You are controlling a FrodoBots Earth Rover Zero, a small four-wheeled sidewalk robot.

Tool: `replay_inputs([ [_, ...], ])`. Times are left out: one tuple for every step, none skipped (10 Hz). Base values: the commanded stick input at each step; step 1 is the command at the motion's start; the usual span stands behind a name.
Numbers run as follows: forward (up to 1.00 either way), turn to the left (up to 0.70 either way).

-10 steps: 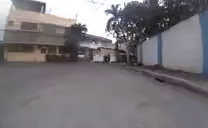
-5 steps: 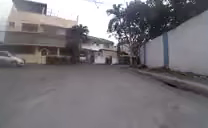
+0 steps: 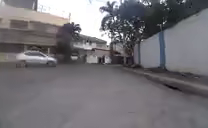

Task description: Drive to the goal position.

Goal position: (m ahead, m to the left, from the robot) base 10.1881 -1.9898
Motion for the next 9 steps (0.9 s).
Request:
replay_inputs([
  [1.0, 0.0],
  [1.0, 0.0],
  [1.0, 0.0],
  [1.0, 0.0],
  [1.0, 0.0],
  [1.0, 0.0],
  [1.0, 0.0],
  [1.0, 0.0],
  [1.0, 0.0],
])
